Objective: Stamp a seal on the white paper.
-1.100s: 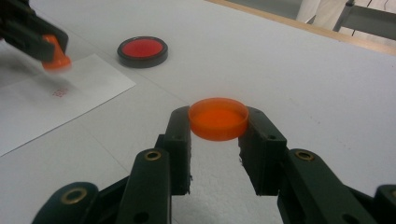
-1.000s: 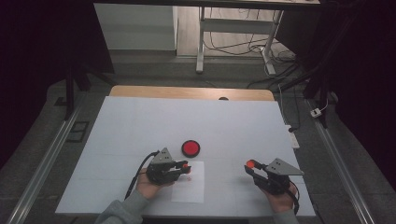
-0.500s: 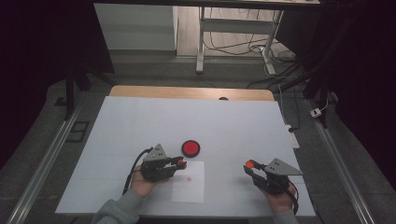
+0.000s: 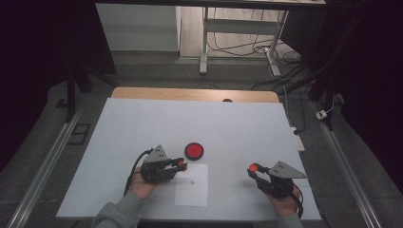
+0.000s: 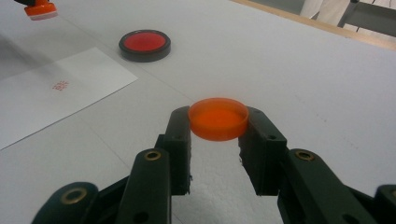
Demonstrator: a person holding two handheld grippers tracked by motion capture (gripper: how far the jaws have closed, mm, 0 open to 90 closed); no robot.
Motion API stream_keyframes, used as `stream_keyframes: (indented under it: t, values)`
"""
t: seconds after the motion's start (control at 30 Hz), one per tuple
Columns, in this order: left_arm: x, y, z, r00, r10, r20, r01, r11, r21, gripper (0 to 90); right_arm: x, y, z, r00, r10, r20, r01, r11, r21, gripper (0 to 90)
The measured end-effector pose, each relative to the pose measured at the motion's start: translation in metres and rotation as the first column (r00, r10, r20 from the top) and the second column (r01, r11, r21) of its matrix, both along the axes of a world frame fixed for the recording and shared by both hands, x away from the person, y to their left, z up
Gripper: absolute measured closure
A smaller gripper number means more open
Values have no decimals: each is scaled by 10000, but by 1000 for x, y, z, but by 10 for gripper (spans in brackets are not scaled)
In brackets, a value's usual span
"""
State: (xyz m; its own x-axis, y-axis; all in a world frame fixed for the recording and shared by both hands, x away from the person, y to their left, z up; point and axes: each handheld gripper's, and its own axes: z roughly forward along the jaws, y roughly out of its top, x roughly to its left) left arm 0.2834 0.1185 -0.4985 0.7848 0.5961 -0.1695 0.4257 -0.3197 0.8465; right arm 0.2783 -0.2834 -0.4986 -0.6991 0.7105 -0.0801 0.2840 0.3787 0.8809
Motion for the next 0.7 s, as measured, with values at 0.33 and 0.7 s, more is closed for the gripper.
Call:
stream_keyframes:
  t: [0.33, 0.7]
  values:
    - [-1, 0, 3, 10000, 16, 25, -16, 10000, 35, 728, -1, 2, 1, 10000, 73, 40, -74, 10000, 37, 642]
    - [0, 6, 5, 9998, 193, 97, -193, 9998, -56, 728, 0, 3, 0, 9999, 109, 37, -109, 9999, 37, 642]
